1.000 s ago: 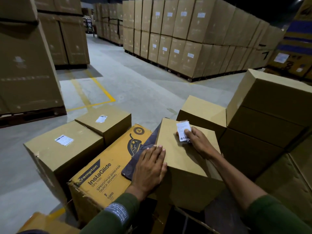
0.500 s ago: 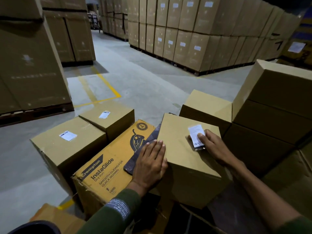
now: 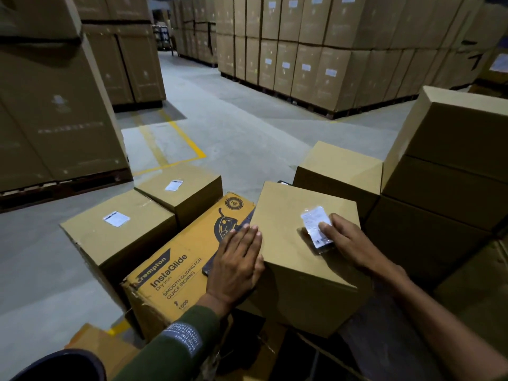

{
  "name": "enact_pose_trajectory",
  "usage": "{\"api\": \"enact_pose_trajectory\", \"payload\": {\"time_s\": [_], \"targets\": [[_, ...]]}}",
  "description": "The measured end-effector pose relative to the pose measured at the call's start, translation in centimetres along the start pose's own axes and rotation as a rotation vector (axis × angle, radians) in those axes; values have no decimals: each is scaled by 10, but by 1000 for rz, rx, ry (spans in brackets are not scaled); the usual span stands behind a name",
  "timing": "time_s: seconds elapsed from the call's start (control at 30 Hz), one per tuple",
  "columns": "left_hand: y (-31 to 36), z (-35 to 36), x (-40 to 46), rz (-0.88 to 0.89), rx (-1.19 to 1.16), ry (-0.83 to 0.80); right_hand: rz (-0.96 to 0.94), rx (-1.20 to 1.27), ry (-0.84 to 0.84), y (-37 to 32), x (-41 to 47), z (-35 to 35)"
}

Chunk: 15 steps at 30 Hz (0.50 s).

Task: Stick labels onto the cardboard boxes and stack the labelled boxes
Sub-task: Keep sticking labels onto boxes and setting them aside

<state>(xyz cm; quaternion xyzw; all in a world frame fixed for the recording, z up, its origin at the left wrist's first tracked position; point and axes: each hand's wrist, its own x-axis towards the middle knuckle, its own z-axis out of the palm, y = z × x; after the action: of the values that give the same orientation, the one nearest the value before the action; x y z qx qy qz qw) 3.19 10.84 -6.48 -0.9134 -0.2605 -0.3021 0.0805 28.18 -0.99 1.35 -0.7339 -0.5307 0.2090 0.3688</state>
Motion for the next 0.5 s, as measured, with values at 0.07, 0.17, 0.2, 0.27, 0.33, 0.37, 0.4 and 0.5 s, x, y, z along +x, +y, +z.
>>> {"api": "enact_pose_trajectory", "payload": {"time_s": [0.07, 0.17, 0.2, 0.27, 0.33, 0.37, 0.4, 0.5], "targets": [[2, -1, 1, -10, -2, -1, 27, 10, 55, 7, 9, -6], [6, -2, 4, -16, 3, -30, 43, 11, 106, 1, 39, 0], [7, -2, 4, -20, 8, -44, 41, 14, 105, -5, 49, 5], [9, -3, 4, -31, 21, -65, 26, 24, 78, -17, 63, 16], [9, -4, 3, -36, 33, -76, 3, 31, 30, -25, 62, 23], [8, -5, 2, -34, 36, -79, -8, 32, 3, -25, 56, 23], [8, -5, 1, -30, 41, -79, -22, 32, -22, -23, 48, 21], [11, -7, 3, -31, 36, -67, -58, 30, -53, -7, 21, 6]]}}
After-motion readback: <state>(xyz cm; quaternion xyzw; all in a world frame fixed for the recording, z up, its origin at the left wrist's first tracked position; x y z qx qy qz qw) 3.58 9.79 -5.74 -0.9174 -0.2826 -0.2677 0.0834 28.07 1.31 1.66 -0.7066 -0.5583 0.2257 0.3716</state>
